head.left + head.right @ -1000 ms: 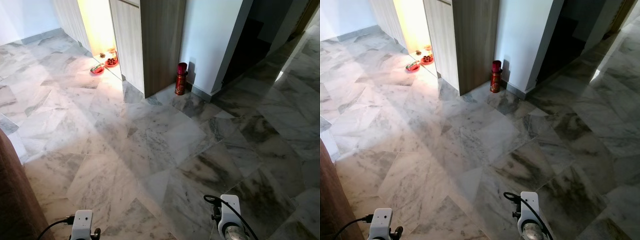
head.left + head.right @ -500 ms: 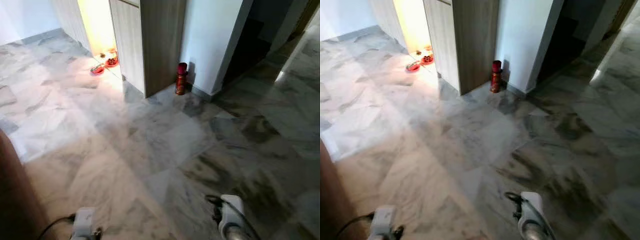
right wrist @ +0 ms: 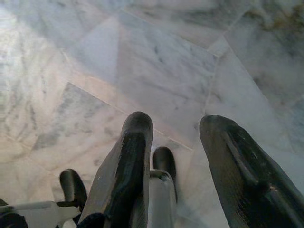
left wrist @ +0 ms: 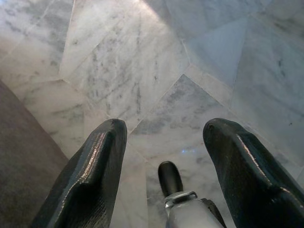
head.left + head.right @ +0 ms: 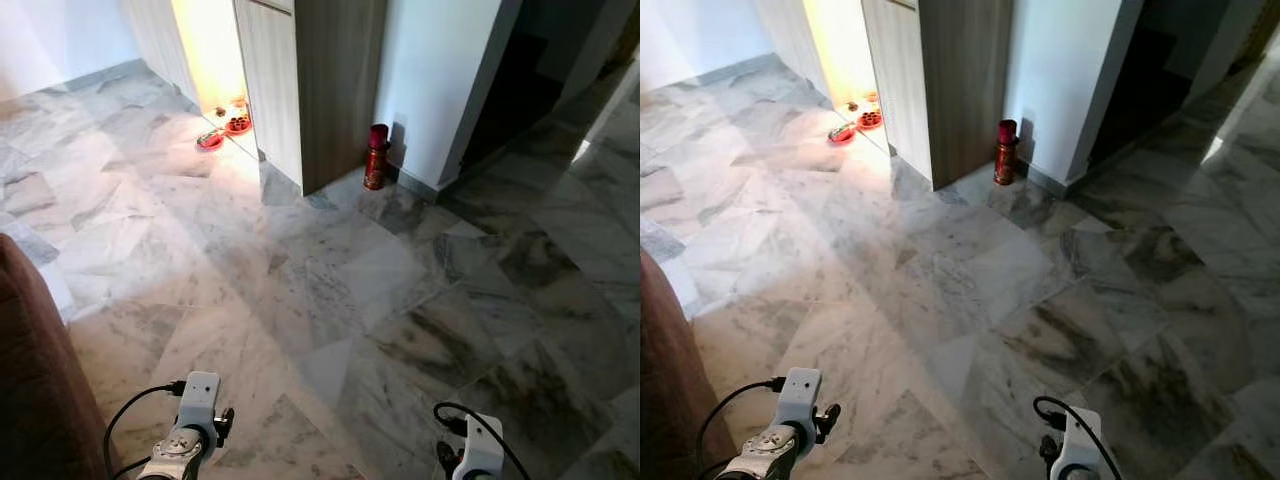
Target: Move the pillow to the sofa from floor
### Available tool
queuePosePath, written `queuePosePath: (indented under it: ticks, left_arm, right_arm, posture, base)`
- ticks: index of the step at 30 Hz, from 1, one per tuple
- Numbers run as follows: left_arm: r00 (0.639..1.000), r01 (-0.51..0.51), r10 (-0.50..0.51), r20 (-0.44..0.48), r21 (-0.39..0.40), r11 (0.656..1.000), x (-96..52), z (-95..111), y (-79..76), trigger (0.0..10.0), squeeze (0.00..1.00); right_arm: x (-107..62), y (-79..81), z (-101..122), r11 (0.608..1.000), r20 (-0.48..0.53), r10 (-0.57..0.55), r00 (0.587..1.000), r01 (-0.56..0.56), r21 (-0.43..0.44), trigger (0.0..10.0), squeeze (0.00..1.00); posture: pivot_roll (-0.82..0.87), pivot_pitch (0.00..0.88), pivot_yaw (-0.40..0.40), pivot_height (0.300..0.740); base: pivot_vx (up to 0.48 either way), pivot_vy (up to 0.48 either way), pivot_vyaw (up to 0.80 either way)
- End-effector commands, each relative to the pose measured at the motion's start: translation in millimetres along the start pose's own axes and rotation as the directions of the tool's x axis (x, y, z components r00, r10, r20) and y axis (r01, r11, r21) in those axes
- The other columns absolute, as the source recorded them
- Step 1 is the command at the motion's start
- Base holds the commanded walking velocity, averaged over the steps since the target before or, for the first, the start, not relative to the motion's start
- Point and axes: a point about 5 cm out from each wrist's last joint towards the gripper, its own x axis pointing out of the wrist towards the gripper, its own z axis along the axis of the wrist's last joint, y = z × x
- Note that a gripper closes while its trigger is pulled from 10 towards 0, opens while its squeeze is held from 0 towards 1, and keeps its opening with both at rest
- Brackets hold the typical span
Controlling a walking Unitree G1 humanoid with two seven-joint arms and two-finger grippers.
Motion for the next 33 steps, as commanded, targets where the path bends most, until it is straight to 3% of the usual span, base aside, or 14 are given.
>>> queuePosePath:
  ticks: [1, 11, 25, 33]
  left_arm:
    - [1.000, -0.020, 0.020, -0.019, -0.024, 1.000, -0.6, -2.9, 3.8, 10.0, 0.00]
    - [0.998, -0.054, 0.052, -0.046, -0.025, 0.998, -2.5, -9.5, 9.9, 10.0, 0.00]
    - [0.996, -0.057, 0.057, -0.069, -0.005, 0.998, -4.9, -16.4, 15.8, 10.0, 0.00]
    - [0.995, -0.059, 0.059, -0.081, 0.007, 0.998, -6.5, -20.7, 17.9, 10.0, 0.00]
  right_arm:
    - [0.0, -1.7, 1.6, 1.000, 0.008, 0.002, 1.000, -0.002, 0.013, 10.0, 0.00]
    - [1.3, 1.4, 6.8, 1.000, 0.019, 0.018, 1.000, -0.019, 0.019, 10.0, 0.00]
    - [-2.6, 1.6, -12.2, 0.999, -0.022, 0.010, 1.000, -0.011, -0.031, 10.0, 0.00]
    - [-3.2, 6.0, -16.6, 0.999, -0.027, 0.019, 0.999, -0.019, -0.036, 10.0, 0.00]
  posture:
    - [-0.06, 0.015, -0.018, 0.740]
    - [-0.05, 0.017, -0.010, 0.740]
    - [-0.05, 0.030, 0.015, 0.740]
    - [-0.05, 0.019, 0.029, 0.740]
  base:
    - [0.000, 0.000, 0.00]
    - [0.000, 0.000, 0.00]
    - [0.000, 0.000, 0.08]
    - [0.000, 0.000, 0.80]
